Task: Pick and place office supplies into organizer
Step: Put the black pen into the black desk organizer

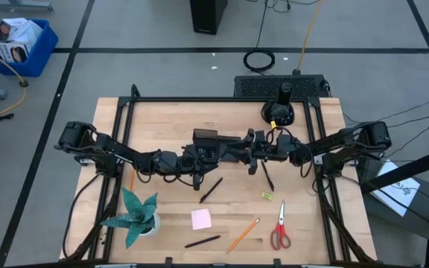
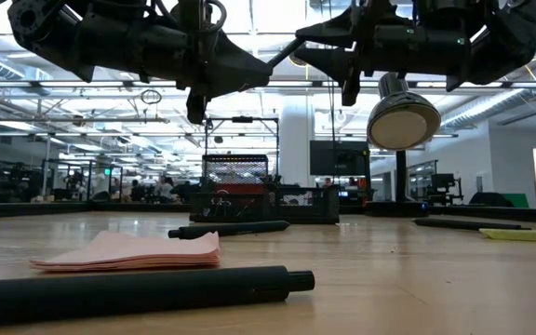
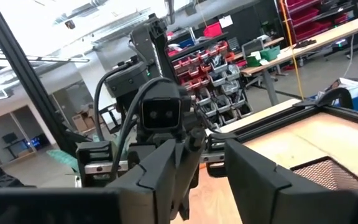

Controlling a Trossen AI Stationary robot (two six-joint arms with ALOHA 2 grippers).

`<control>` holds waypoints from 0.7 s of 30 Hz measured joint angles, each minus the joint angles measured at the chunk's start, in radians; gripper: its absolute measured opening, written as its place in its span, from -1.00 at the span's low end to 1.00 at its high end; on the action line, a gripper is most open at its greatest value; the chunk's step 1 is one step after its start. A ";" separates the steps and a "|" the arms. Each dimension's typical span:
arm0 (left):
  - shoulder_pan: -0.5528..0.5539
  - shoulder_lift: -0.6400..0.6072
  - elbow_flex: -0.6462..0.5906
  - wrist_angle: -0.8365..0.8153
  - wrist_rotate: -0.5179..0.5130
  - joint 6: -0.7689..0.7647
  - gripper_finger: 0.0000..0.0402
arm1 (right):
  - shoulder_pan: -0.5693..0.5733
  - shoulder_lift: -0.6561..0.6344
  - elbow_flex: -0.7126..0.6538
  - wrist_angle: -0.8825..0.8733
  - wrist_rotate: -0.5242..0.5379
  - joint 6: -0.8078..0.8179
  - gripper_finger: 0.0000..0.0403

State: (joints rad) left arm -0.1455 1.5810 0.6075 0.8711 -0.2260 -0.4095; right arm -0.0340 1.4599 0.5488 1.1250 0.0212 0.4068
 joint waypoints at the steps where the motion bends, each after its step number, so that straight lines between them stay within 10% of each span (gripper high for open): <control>1: 0.000 0.000 0.000 0.000 0.000 -0.002 -0.87 | -0.001 0.000 0.000 0.000 0.000 0.000 -0.39; 21: 0.027 0.000 0.000 -0.006 0.023 -0.022 -0.83 | -0.005 0.062 0.059 -0.040 -0.008 0.020 -0.68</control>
State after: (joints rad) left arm -0.1181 1.5810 0.6079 0.8655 -0.2029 -0.4316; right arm -0.0387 1.5215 0.6078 1.0847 0.0134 0.4264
